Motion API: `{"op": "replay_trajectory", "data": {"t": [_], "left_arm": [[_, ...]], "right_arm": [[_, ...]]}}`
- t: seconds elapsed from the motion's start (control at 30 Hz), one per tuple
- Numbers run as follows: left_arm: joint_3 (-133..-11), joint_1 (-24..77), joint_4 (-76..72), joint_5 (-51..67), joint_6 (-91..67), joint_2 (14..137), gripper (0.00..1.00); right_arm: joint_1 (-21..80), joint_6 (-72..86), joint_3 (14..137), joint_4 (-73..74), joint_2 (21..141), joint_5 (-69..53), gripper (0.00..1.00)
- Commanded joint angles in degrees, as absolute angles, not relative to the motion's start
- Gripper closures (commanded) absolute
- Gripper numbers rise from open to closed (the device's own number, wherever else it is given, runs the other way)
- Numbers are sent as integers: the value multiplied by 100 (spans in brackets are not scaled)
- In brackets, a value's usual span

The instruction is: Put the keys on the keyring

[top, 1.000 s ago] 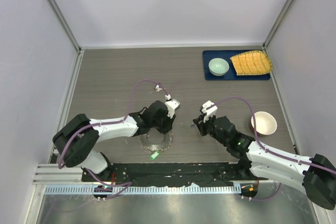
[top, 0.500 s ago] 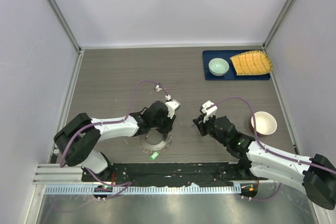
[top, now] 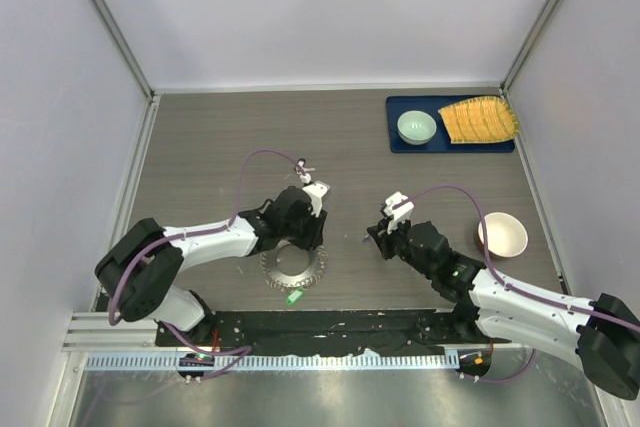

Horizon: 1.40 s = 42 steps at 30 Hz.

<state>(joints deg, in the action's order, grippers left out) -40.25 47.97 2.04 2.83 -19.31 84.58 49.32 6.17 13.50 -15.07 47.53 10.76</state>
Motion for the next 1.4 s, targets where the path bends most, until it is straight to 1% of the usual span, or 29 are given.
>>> {"op": "replay_trajectory", "data": {"t": [0.0,0.2,0.7,0.73,0.9,0.93,1.1,1.3,1.37], "left_arm": [[-4087,4676,246,483,-2180,8420,63],[-3973,4597,53,720,-2145,8481,69],[-3990,4597,158,738,-2004,8851,72],[-3999,4597,176,747,-2021,8842,75],[-4034,4597,290,773,-2004,8693,82],[-4043,4597,334,782,-2013,8597,87],[-4061,4597,457,844,-2021,8175,100],[-3841,4597,387,923,-1969,7665,100],[-3648,4597,212,923,-1951,7463,100]], "right_arm": [[4913,589,1362,-1811,4755,1081,99],[4904,598,1362,-1819,4755,1090,99],[4913,571,1362,-1854,4808,1072,99],[4913,571,1362,-1854,4808,1081,99],[4913,563,1388,-1872,4860,1037,99],[4913,563,1389,-1863,4878,985,99],[4913,554,1494,-1767,4904,826,99],[4913,807,1801,-1346,5071,729,99],[4913,949,1933,-1117,5194,913,99]]}}
